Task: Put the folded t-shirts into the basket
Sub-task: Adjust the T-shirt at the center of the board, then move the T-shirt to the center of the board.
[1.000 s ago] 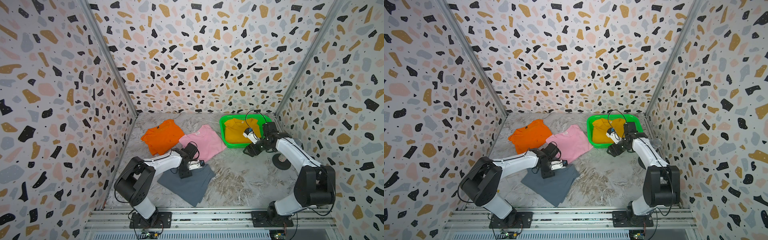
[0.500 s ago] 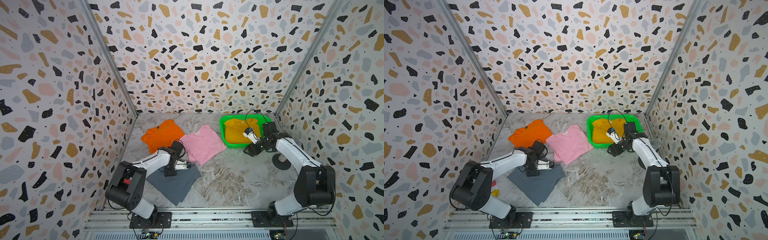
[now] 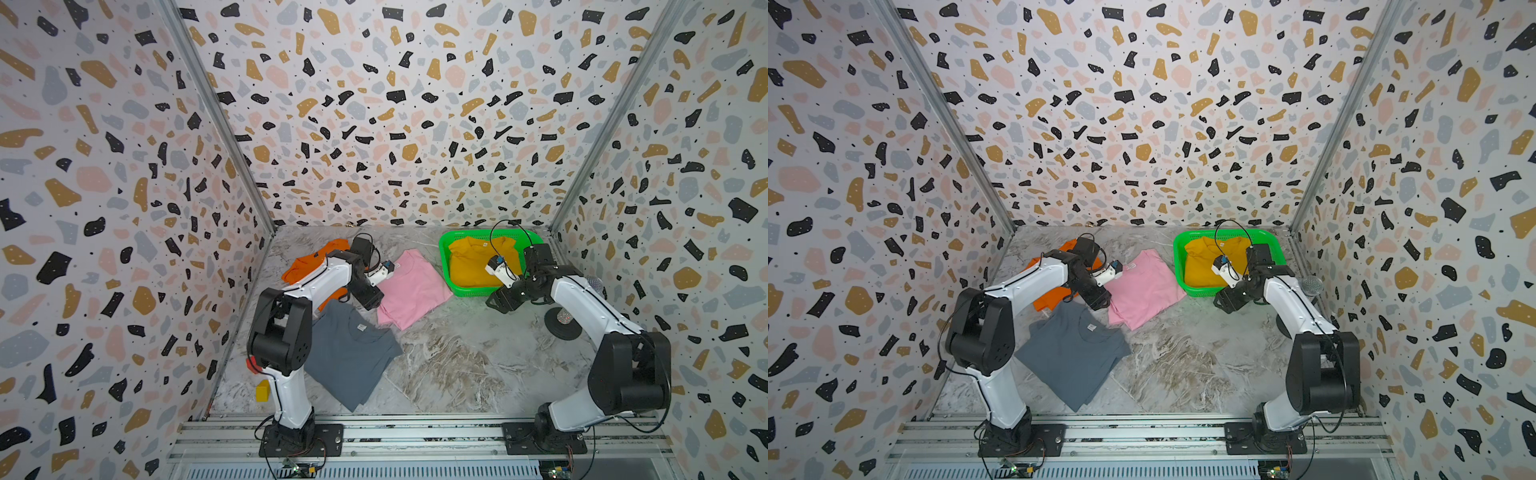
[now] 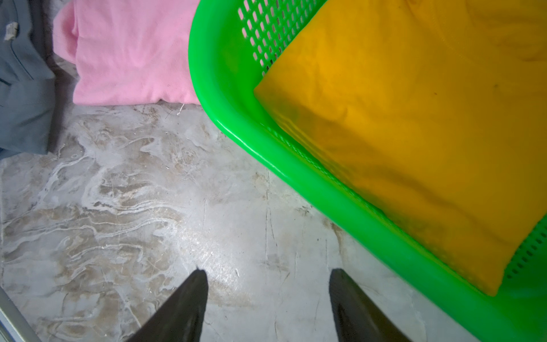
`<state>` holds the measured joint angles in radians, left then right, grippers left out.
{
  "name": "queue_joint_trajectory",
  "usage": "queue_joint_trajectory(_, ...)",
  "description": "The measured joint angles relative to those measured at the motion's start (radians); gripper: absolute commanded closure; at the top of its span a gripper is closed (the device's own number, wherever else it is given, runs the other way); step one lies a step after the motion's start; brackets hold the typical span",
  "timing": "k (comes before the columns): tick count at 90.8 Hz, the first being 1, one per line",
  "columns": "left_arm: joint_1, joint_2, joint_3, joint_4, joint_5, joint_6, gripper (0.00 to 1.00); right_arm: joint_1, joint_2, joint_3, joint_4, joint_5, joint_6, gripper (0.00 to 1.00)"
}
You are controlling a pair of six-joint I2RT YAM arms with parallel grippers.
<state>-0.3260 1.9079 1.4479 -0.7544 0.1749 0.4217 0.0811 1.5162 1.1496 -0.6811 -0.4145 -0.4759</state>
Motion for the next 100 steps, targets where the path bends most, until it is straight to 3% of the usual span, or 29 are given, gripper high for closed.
queue_joint_trajectory(34,0.051,0.189,0.149,0.014,0.063,-0.244,0.36,0.005,-0.01,-0.001,0.0,0.0,-0.011,0.3)
queue_joint_trajectory(55,0.052,0.241,0.17,0.024,0.11,-0.296,0.64,0.007,-0.01,-0.001,-0.002,0.0,-0.018,0.3)
queue_joint_trajectory(64,0.048,0.241,0.17,0.017,0.122,-0.284,0.8,0.009,-0.01,-0.001,-0.003,0.0,-0.018,0.3)
queue_joint_trajectory(75,0.04,0.241,0.168,0.003,0.133,-0.238,0.9,0.01,-0.01,-0.001,-0.004,0.0,-0.018,0.31)
queue_joint_trajectory(92,-0.002,0.214,0.135,-0.039,0.131,-0.138,1.0,0.01,-0.01,-0.001,-0.007,0.001,-0.018,0.31)
queue_joint_trajectory(100,-0.047,0.18,0.087,-0.061,0.132,-0.085,1.0,0.01,-0.01,-0.001,-0.007,0.004,-0.018,0.31)
